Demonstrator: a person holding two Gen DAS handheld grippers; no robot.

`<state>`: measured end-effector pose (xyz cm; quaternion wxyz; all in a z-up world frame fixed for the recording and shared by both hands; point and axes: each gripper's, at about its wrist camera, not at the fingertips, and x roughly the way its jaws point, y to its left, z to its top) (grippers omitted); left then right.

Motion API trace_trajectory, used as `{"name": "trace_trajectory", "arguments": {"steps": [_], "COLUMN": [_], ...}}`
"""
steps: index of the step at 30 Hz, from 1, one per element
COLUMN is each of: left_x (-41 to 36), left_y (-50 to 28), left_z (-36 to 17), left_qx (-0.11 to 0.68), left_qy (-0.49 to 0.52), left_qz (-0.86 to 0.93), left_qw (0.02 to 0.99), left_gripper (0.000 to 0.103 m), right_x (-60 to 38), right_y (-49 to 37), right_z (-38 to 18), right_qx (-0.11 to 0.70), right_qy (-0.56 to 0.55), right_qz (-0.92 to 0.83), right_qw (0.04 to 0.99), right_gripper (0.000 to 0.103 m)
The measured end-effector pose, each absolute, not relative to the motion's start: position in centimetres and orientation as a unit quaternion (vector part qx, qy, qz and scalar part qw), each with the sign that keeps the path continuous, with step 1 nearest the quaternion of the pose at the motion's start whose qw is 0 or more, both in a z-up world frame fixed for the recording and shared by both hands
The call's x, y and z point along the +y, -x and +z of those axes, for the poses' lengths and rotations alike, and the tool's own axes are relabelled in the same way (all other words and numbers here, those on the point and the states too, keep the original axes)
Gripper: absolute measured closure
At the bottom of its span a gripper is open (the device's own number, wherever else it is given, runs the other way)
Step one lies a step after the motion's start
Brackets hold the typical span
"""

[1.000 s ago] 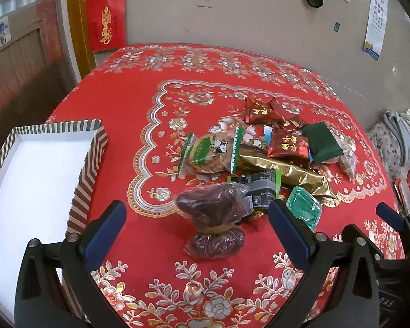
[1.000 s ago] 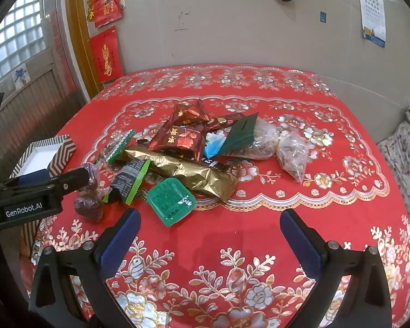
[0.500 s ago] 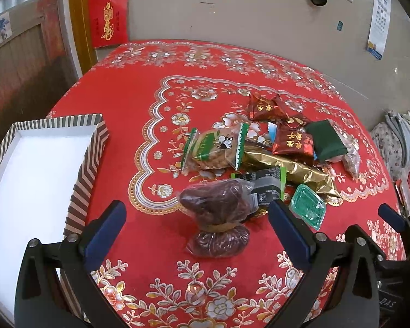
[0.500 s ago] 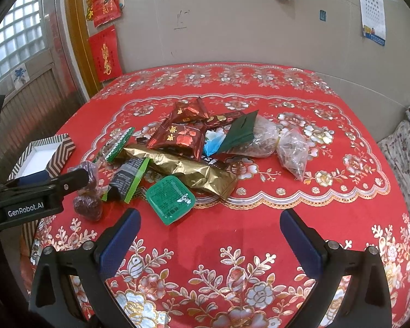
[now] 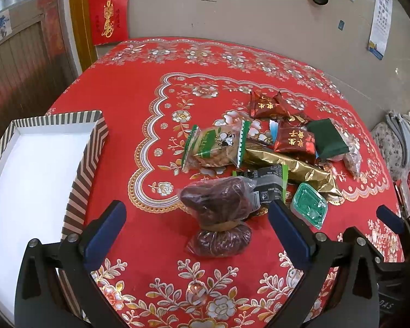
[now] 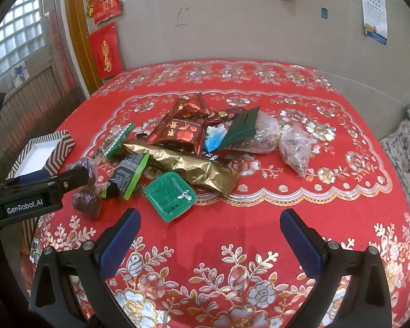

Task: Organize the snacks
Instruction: 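Grasp the bag of dates with the left tool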

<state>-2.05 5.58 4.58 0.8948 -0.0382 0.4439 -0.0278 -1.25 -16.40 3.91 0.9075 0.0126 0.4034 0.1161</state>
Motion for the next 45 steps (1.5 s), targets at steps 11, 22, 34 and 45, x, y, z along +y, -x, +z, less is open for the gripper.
{"name": "trace_trajectory", "arguments": {"steps": [11,22,34,45], "left_x": [5.5,5.9,4.7,3.7], "left_y": [2.0,1.8,1.4,1.3], "left_z": [4.4,4.0,3.6,3.0], "left_qx": [0.448,0.452,0.459,0.459], "left_qy": [0.04,0.049,0.037,0.015], "left_qz": [-0.026,-0.022,-0.031,-0.033], "left_qw": [0.893,0.89,0.887,0.888], "left_gripper": [0.0,0.0,0.0,0.0], "right_x": [-16.2,-16.2,-16.1,-14.9], "right_y": [1.2,1.1,0.9,-0.4], "right_z": [3.8,3.5,3.2,2.1], "right_qx": [0.405,0.407,0.411,0.413], "right_qy": [-0.009,-0.012,-0.013,0.02], "right_qz": [0.121,0.122,0.126,0.168], "right_qw": [0.906,0.905,0.903,0.895], "right_gripper": [0.001,0.001,0.001,0.001]}}
